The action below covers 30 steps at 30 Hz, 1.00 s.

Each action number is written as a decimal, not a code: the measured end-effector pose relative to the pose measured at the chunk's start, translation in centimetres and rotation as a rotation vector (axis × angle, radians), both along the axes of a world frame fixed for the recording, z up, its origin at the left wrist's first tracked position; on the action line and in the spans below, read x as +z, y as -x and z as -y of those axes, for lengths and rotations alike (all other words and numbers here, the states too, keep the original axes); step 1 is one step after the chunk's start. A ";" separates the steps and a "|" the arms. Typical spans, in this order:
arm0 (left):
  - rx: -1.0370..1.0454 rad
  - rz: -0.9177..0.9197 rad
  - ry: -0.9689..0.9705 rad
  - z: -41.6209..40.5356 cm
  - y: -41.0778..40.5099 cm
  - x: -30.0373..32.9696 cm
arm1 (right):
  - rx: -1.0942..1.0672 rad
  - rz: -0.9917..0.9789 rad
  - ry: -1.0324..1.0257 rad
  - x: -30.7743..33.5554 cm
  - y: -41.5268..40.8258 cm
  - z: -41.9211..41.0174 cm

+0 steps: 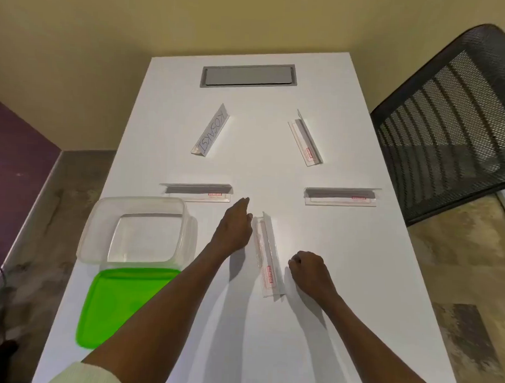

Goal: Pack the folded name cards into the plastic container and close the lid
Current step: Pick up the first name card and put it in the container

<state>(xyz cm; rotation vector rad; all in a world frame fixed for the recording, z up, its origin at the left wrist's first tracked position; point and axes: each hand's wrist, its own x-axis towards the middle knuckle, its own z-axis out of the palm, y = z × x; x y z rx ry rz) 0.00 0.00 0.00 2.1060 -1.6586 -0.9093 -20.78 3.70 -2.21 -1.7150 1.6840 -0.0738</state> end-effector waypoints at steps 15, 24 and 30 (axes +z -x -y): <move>-0.002 0.127 0.116 2.7 2.5 0.2 | -0.476 0.289 -0.782 -0.3 0.6 -2.1; 0.048 0.131 0.018 3.0 2.5 -0.2 | -0.637 0.467 -0.958 -0.9 0.0 -1.5; 0.109 0.069 -0.064 3.4 2.4 -0.2 | -0.657 0.476 -0.957 -1.2 -0.1 -1.2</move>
